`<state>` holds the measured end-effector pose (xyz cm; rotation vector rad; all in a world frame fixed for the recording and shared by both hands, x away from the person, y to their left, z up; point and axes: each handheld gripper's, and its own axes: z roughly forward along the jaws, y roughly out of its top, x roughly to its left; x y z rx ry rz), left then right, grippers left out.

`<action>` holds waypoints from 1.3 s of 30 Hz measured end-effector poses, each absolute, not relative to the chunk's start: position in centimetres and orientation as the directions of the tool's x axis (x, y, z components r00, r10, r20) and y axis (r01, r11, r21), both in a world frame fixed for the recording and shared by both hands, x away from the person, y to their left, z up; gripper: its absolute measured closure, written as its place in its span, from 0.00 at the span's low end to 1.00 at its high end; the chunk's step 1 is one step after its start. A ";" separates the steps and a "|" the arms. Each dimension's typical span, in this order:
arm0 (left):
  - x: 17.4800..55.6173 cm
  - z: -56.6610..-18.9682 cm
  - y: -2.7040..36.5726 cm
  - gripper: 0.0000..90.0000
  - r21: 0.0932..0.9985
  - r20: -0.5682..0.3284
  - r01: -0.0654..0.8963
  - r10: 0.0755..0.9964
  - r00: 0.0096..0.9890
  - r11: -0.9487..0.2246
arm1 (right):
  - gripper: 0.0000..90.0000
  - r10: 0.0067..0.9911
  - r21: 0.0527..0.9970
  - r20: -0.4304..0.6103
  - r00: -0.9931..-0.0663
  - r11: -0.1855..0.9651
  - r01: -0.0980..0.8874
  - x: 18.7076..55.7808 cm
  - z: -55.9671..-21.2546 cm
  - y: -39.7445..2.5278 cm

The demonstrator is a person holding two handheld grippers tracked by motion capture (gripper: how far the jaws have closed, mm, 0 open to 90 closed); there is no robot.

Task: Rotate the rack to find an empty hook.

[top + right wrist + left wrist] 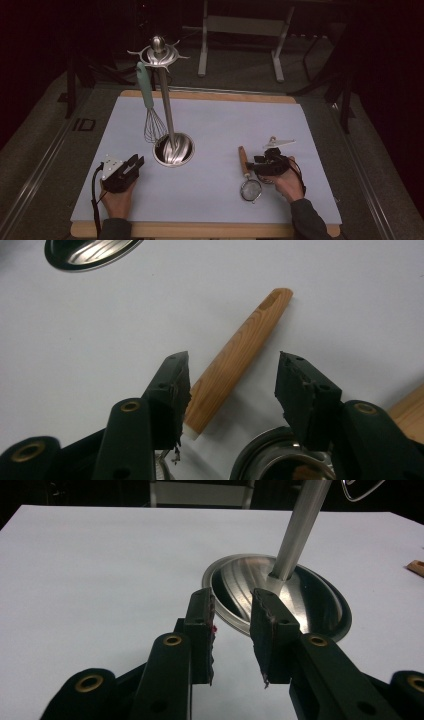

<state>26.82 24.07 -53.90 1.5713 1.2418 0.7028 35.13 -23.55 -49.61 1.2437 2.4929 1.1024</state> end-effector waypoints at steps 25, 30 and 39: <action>26.8 -53.9 24.0 0.78 0.926 -0.119 0.377 0.941 0.316 -0.010 | 0.55 0.730 0.590 0.209 -0.650 0.437 0.679 35.6 -51.4 -21.9; 26.8 -53.9 24.1 0.78 0.926 -0.119 0.378 0.941 0.317 -0.010 | 0.56 0.733 0.584 0.214 -0.646 0.434 0.686 35.7 -51.5 -21.6; 26.8 -53.9 24.1 0.77 0.926 -0.124 0.379 0.941 0.316 -0.005 | 0.59 0.719 0.558 0.189 -0.668 0.481 0.676 36.1 -51.6 -20.3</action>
